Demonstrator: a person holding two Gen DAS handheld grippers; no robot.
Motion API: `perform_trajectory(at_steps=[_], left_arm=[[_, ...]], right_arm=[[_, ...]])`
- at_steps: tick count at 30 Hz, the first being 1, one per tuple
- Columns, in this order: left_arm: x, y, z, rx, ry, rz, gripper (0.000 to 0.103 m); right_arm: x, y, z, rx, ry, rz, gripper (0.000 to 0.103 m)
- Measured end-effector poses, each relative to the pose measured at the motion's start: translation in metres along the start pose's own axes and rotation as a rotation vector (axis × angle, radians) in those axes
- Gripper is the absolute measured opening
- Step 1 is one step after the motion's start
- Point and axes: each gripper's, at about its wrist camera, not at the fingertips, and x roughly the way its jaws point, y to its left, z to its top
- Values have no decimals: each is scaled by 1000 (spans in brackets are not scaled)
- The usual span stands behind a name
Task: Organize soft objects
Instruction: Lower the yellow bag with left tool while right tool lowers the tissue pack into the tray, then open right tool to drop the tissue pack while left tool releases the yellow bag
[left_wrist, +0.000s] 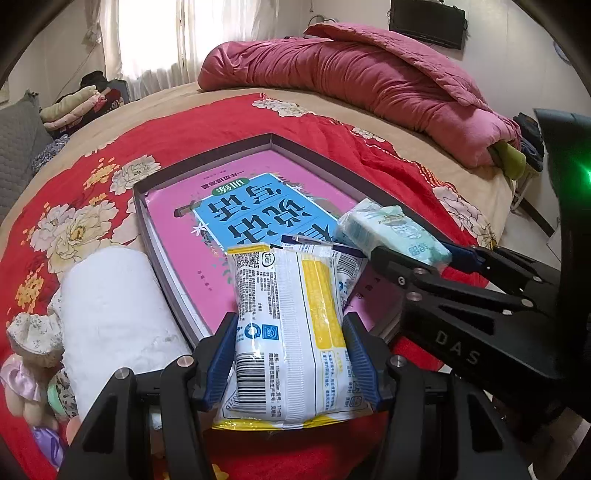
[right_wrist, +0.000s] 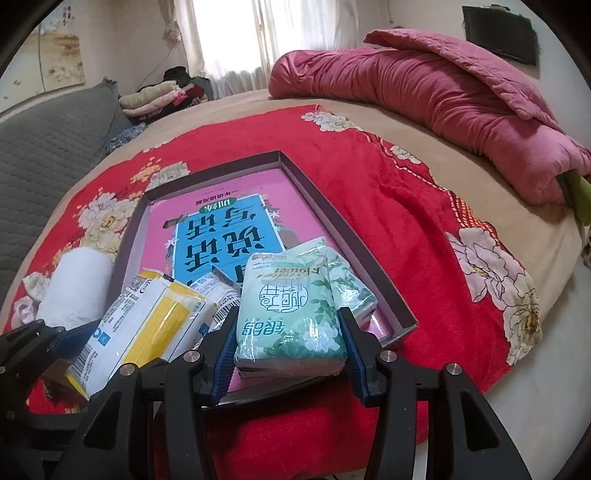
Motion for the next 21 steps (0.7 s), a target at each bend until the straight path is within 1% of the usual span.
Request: perform_trajectory(at_steps=[7, 11, 13, 15, 21], left_arm=[[-1, -1, 0, 2, 3, -3, 57], [-1, -2, 1, -3, 6, -18, 57], [-1, -3, 1, -3, 7, -23, 57], [-1, -4, 1, 0, 8, -23, 57], [2, -4, 4, -10, 14, -30, 57]], right_arm=[[4, -3, 0, 27, 16, 23, 53], [3, -6, -1, 51, 12, 34, 61], [1, -7, -1, 54, 1, 33, 63], [0, -7, -1, 51, -7, 26, 68], [-9, -11, -1, 59, -42, 9, 71]])
